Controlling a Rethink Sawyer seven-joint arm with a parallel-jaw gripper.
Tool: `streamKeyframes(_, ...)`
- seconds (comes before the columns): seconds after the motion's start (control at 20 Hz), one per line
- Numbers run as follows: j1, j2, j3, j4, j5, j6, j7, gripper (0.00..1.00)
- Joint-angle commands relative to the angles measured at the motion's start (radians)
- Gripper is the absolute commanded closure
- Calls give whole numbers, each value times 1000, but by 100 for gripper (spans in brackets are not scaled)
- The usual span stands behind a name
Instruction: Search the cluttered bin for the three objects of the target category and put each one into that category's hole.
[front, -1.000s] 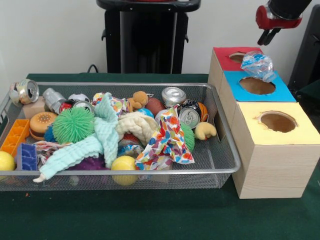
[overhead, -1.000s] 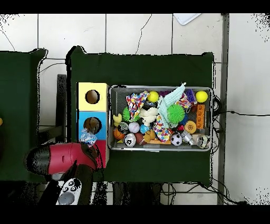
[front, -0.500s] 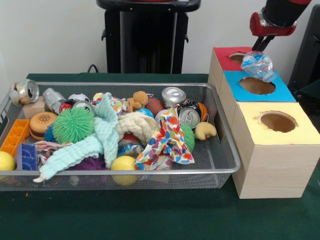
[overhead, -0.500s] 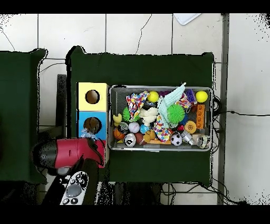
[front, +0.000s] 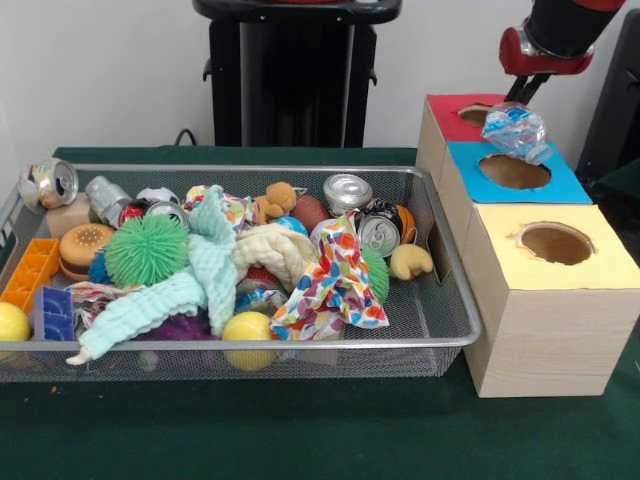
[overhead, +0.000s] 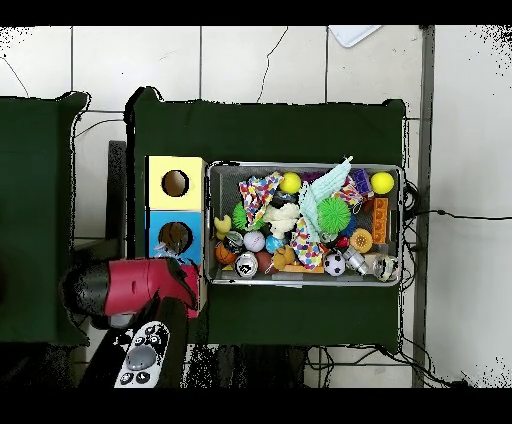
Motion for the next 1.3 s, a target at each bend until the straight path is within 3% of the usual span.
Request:
streamKeyframes(0.05,-55,64,17,-111,-48,-54,147,100)
streamKeyframes(1.3,-95,92,-4,-209,-86,-6,128,100)
